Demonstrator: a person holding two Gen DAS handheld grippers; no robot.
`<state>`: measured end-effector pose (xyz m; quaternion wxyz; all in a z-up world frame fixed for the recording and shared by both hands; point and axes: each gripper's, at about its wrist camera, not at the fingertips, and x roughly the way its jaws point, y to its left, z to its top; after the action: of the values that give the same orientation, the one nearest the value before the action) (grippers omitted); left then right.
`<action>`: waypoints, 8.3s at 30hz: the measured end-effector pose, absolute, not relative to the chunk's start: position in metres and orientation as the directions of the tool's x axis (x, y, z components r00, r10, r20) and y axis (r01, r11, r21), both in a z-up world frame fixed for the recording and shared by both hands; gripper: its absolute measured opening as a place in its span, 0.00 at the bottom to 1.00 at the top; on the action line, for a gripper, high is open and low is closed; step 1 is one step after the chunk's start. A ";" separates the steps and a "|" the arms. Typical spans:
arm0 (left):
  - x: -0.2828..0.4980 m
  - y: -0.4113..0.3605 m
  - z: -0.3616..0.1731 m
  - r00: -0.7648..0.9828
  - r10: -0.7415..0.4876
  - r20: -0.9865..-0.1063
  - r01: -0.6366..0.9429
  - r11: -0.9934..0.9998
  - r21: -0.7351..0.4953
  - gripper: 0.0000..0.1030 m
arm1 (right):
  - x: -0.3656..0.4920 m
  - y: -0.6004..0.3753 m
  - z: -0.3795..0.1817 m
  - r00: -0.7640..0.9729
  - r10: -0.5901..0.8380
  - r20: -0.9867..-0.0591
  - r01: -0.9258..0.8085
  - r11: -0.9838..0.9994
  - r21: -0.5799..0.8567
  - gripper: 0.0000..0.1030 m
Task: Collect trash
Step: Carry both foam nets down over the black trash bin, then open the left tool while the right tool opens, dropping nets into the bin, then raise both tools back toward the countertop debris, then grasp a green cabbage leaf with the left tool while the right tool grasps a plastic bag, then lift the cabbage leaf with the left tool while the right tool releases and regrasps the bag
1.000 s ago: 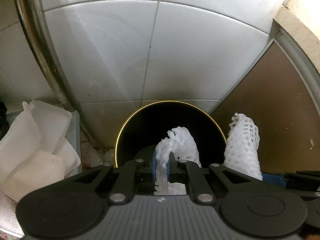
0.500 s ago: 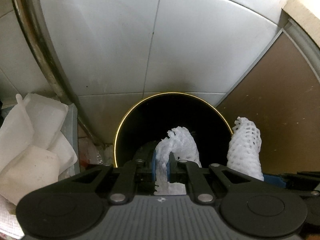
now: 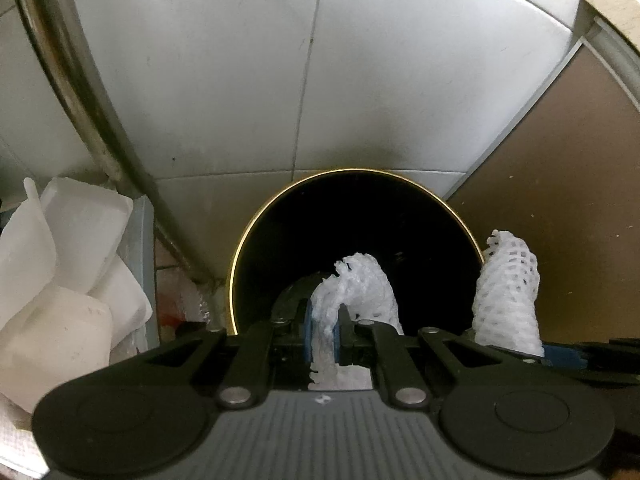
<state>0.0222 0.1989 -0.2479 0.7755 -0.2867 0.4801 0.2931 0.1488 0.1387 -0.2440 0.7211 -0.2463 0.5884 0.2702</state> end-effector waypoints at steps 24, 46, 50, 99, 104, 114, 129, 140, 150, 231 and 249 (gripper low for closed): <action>0.027 0.198 -0.248 0.352 0.243 -0.904 -0.742 0.661 -0.111 0.50 | 0.154 0.133 -0.259 0.162 0.133 -0.978 -0.667 0.745 -0.009 0.43; 0.022 0.208 -0.248 0.330 0.329 -0.885 -0.795 0.602 -0.073 0.75 | 0.149 0.140 -0.265 0.228 0.207 -0.951 -0.732 0.681 -0.027 0.69; 0.023 0.205 -0.248 0.332 0.330 -0.884 -0.788 0.612 -0.067 0.75 | 0.144 0.135 -0.263 0.232 0.207 -0.950 -0.725 0.689 -0.027 0.69; 0.001 0.092 -0.012 0.533 0.503 -0.680 -0.637 0.768 0.068 0.76 | 0.100 0.017 -0.028 0.423 0.476 -0.771 -0.642 0.758 0.116 0.77; 0.028 0.070 0.006 0.629 0.446 -0.636 -0.539 0.840 0.056 0.77 | 0.113 -0.024 -0.003 0.524 0.443 -0.727 -0.558 0.824 0.099 0.77; 0.094 -0.001 0.030 0.770 0.267 -0.580 -0.292 0.955 0.052 0.78 | 0.134 -0.120 0.022 0.681 0.293 -0.671 -0.326 0.942 0.080 0.79; 0.199 -0.031 0.048 0.807 0.192 -0.558 -0.184 0.980 0.071 0.84 | 0.182 -0.210 0.037 0.763 0.135 -0.632 -0.163 0.987 0.015 0.81; 0.270 -0.008 0.056 0.781 0.127 -0.611 -0.147 0.989 0.018 0.84 | 0.237 -0.213 0.049 0.784 0.136 -0.606 -0.206 0.977 -0.048 0.83; 0.360 -0.007 0.043 0.697 0.004 -0.717 -0.053 0.998 -0.046 0.84 | 0.273 -0.214 0.042 0.768 0.150 -0.623 -0.254 0.964 -0.082 0.89; 0.136 -0.013 -0.001 0.614 -0.167 -0.772 0.076 0.985 -0.152 0.47 | 0.170 -0.191 0.027 0.550 0.267 -0.792 -0.584 0.800 -0.135 0.84; 0.150 -0.041 -0.026 0.537 -0.112 -0.836 0.065 0.994 -0.092 0.18 | 0.184 -0.187 0.003 0.416 0.300 -0.858 -0.633 0.774 -0.036 0.28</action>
<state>0.1505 -0.0412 -0.0260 0.8764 -0.0250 0.4782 -0.0505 0.1836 -0.1874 0.0025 0.8218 -0.1808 0.4598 0.2837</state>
